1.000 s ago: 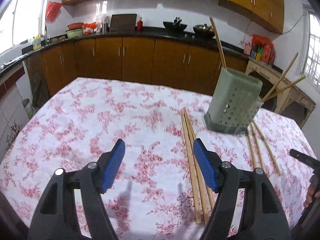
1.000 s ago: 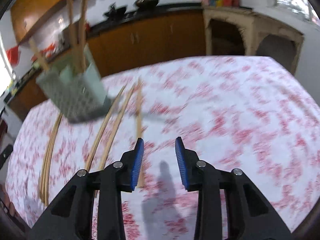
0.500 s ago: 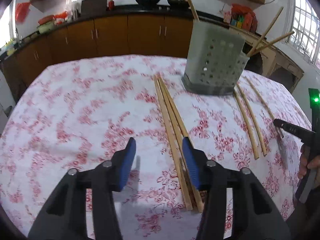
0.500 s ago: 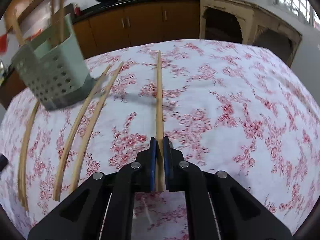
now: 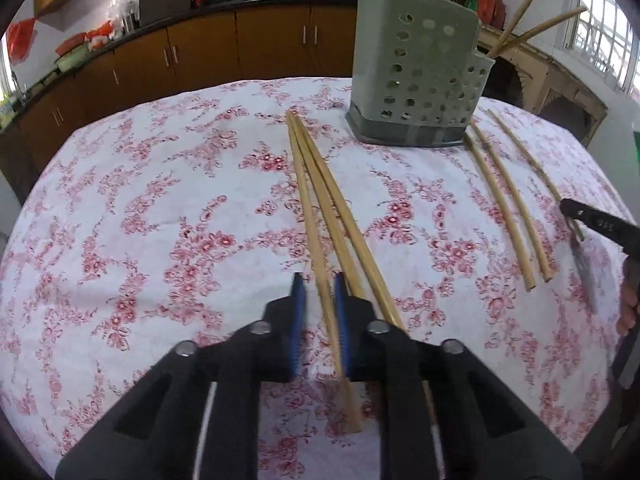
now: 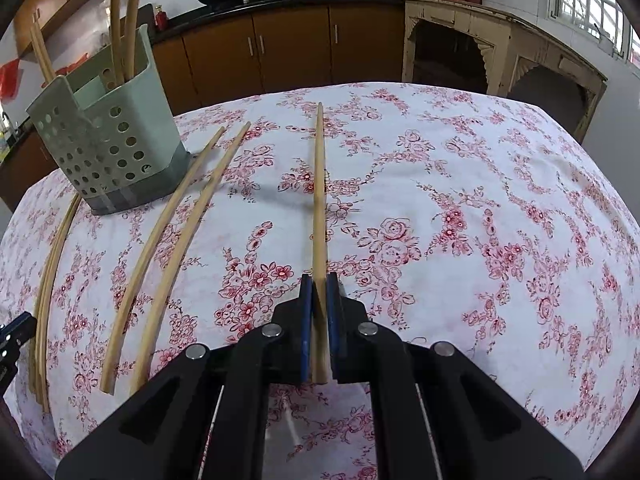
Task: Organize utensils
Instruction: 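Return both tools to the table while the right tool grasps a chopstick, then close the left tool on a chopstick while the right tool holds its chopstick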
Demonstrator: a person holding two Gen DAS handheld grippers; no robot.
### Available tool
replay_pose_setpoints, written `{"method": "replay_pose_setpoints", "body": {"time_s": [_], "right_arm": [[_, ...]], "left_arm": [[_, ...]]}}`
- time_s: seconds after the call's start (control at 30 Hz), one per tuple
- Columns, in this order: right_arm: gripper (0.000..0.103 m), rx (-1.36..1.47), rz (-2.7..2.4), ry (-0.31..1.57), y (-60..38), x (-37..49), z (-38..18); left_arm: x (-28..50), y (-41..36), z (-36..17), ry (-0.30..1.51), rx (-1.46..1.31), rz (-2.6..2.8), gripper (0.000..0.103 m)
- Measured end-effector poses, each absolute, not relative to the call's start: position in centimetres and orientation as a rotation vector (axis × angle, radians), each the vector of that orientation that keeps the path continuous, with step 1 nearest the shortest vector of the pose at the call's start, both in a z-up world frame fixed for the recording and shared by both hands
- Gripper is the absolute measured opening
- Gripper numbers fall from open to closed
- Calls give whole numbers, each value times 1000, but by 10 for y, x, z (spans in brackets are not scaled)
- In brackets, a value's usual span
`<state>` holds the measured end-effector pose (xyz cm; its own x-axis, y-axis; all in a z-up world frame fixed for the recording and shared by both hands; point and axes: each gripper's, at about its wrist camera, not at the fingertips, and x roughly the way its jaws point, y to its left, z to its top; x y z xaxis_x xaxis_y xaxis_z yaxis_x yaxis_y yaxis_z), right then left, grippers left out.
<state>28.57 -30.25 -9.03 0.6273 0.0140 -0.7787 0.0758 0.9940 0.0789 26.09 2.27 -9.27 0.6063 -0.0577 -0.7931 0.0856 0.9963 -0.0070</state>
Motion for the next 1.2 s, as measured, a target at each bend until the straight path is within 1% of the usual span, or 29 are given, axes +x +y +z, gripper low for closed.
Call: {"method": "replay_pose_setpoints", "body": {"time_s": [0.1, 0.33, 0.5, 0.87, 0.97, 1.07, 1.2], "right_arm": [[8, 95, -32, 887, -301, 287, -90], [8, 97, -43, 871, -305, 296, -92], [8, 100, -36, 868, -306, 296, -91], [8, 97, -39, 868, -306, 295, -91], [8, 97, -39, 869, -305, 295, -91], [8, 97, -39, 869, -305, 296, -91], [8, 94, -39, 869, -305, 296, -91]], "left_arm": [[273, 31, -91, 924, 13, -32, 8], [307, 62, -89, 923, -30, 4, 8], [307, 64, -89, 896, -4, -30, 12], [306, 66, -90, 895, -21, -37, 13], [307, 65, -91, 895, -13, -38, 15], [306, 61, -91, 895, 1, -56, 23], [303, 57, -91, 895, 27, -53, 25]]}}
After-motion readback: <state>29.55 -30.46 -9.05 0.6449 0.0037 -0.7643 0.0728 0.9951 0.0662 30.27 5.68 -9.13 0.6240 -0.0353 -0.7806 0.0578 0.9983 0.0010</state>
